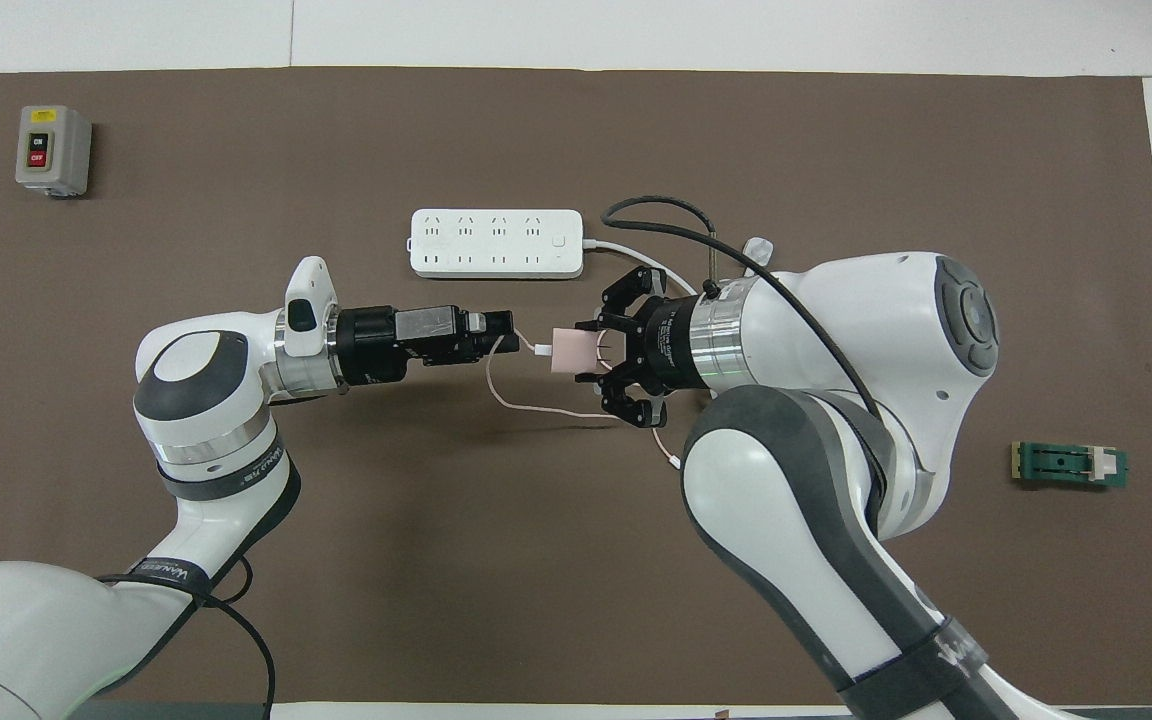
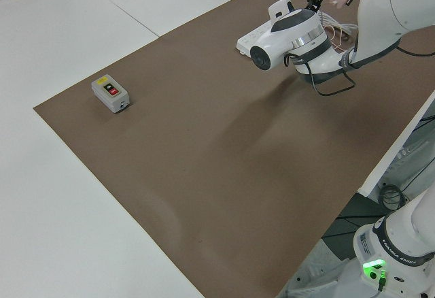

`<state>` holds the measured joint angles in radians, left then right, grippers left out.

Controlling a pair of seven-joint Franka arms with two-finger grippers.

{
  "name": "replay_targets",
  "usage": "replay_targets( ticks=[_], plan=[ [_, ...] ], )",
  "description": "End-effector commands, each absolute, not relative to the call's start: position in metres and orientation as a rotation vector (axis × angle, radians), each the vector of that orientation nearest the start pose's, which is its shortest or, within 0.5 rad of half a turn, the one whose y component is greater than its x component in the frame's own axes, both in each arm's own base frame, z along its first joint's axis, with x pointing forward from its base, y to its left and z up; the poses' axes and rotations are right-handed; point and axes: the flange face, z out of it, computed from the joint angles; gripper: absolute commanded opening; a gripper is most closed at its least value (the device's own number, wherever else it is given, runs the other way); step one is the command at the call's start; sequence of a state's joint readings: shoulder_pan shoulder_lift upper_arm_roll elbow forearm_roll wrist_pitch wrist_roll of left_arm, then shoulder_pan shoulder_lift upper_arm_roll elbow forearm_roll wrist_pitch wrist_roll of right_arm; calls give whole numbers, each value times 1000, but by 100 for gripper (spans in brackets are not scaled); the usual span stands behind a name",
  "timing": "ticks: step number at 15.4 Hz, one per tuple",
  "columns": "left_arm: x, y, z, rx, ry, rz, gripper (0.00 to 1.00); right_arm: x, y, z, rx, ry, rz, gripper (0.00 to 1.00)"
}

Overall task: Plug charger into power strip
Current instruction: 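Carry the pink charger with the right gripper toward the left gripper, then close the left gripper on the charger held by the right gripper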

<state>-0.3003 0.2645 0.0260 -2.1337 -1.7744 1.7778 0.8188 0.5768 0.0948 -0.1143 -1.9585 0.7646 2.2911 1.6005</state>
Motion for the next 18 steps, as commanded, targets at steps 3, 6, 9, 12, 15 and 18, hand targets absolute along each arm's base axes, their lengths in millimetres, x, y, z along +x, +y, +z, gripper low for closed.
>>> replay_targets(
  ticks=[3,6,9,12,15,18],
  plan=[
    [521,-235,317,1614,30,25,100,552,292,453,-1805,1836,532,0],
    [521,-235,317,1618,18,36,100,544,309,443,-1840,1825,544,0],
    [521,-235,315,1632,-5,71,100,545,314,435,-1855,1829,551,0],
    [521,-235,315,1637,-10,73,100,558,325,427,-1863,1827,549,0],
    [520,-233,312,1651,-18,66,100,560,331,433,-1861,1813,543,0],
    [521,-228,311,1658,-18,68,100,565,338,433,-1867,1802,543,0]
  ],
)
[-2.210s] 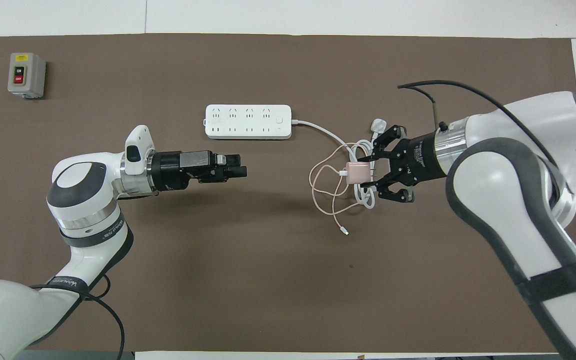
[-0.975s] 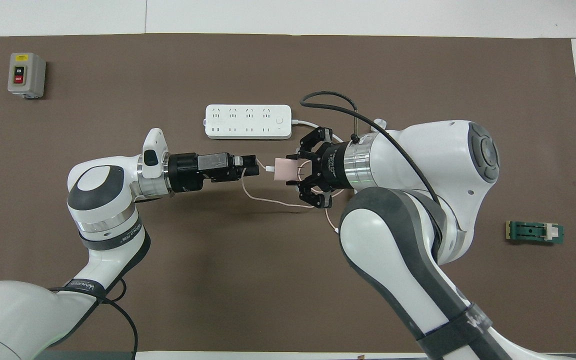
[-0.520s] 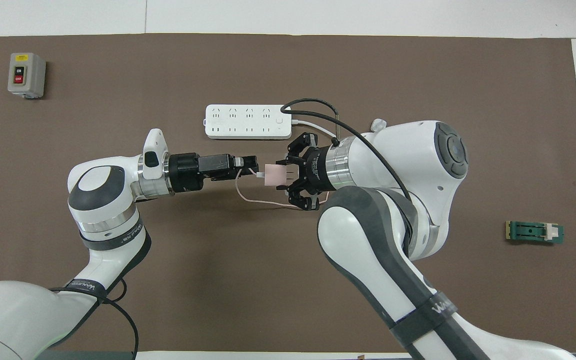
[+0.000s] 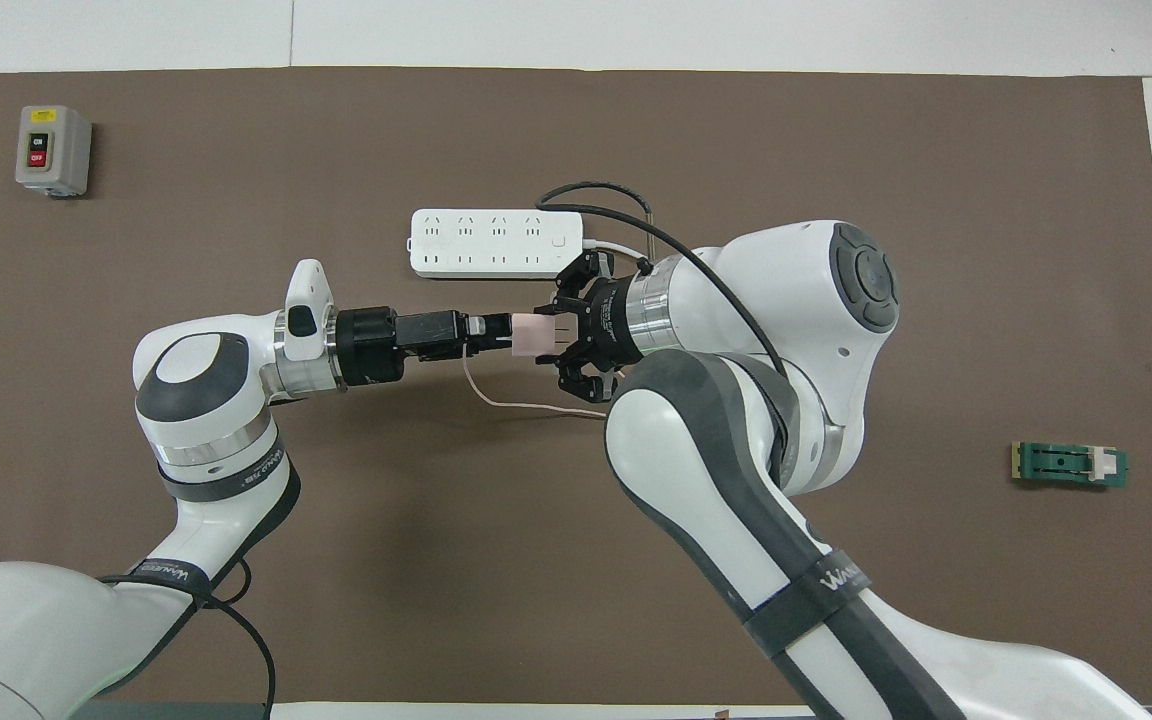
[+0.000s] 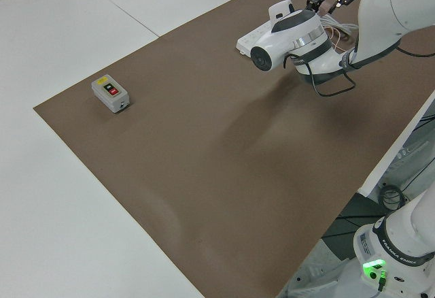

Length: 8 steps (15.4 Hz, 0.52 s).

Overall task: Plug charger into power strip
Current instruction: 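Close the left gripper on the charger held by the right gripper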

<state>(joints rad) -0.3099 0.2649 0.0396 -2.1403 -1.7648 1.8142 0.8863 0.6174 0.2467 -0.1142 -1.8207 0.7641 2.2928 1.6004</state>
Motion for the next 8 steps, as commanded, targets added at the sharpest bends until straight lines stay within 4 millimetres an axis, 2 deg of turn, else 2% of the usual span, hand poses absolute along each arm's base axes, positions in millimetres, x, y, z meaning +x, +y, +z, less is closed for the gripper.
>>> replay_targets(
  ticks=[1,8],
  plan=[
    [521,-227,311,1659,-19,70,100,566,339,432,-1866,1803,540,0],
    [521,-227,313,1652,-25,67,100,566,339,431,-1849,1819,542,0]
  ],
)
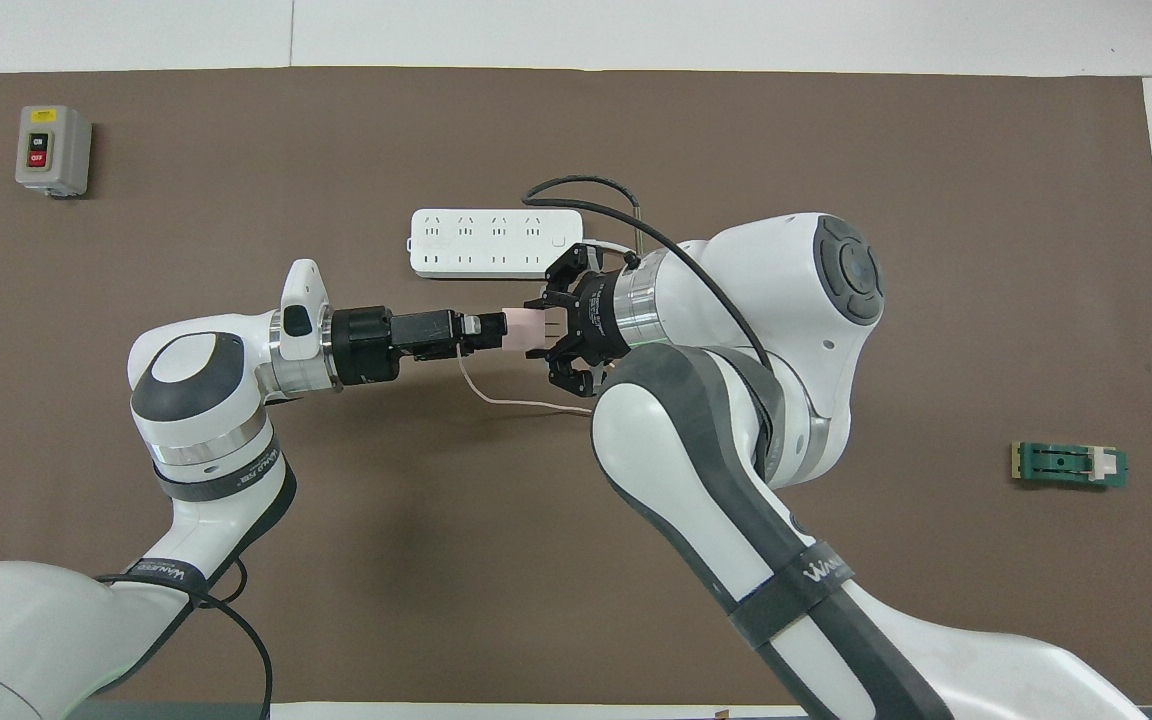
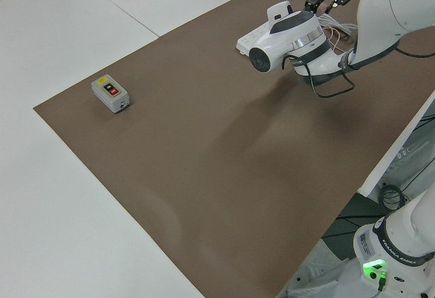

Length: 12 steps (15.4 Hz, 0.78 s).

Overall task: Plug charger into power strip
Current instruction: 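Close the left gripper on the charger held by the right gripper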

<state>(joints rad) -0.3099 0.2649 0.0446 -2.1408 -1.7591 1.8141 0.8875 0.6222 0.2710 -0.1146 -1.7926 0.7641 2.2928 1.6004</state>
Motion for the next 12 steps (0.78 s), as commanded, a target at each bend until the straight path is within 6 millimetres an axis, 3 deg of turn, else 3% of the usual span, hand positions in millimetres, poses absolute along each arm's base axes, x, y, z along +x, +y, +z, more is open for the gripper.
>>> replay_targets(
  ticks=[1,4,7,8,9,12],
  plan=[
    [521,-227,312,1653,-25,65,100,566,339,431,-1849,1819,542,0],
    [522,-227,312,1657,-29,65,67,566,339,431,-1849,1819,542,0],
    [522,-227,312,1653,-33,65,43,566,339,431,-1848,1819,541,0],
    [521,-228,311,1654,-40,68,29,566,339,430,-1849,1820,541,0],
    [521,-228,311,1655,-48,77,4,567,339,431,-1847,1819,539,0],
    [522,-227,306,1654,-52,80,0,566,339,429,-1848,1821,540,0]
  ],
)
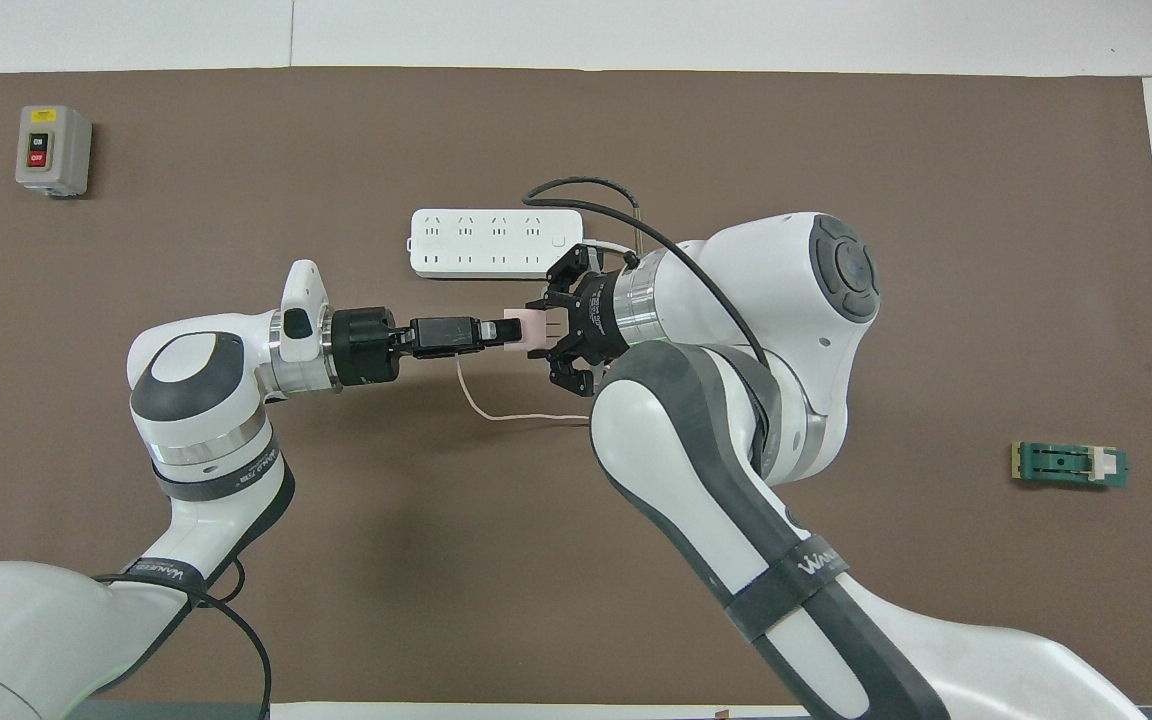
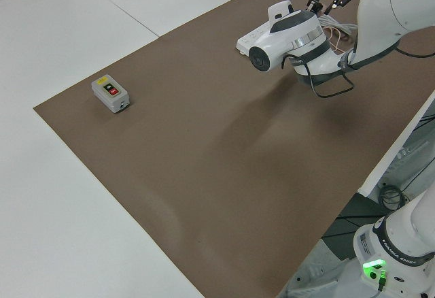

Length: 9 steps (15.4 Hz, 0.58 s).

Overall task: Plug charger into power strip
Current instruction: 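Close the left gripper on the charger held by the right gripper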

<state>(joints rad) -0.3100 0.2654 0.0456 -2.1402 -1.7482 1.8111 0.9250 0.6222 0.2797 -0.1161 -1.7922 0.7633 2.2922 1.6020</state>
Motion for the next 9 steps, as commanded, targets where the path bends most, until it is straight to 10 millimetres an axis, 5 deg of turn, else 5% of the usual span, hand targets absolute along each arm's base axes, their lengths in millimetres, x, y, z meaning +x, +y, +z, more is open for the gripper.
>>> replay_targets(
  ticks=[1,4,5,7,9],
  plan=[
    [524,-225,308,1655,-57,93,0,567,338,429,-1848,1823,541,0],
    [530,-221,312,1662,-45,108,0,567,338,428,-1845,1826,541,0],
    [531,-221,314,1663,-45,110,0,567,337,428,-1841,1827,543,16],
    [535,-216,316,1686,-28,133,0,570,332,428,-1831,1835,543,100],
    [538,-217,321,1689,-27,143,0,571,329,429,-1835,1835,536,100]
  ],
)
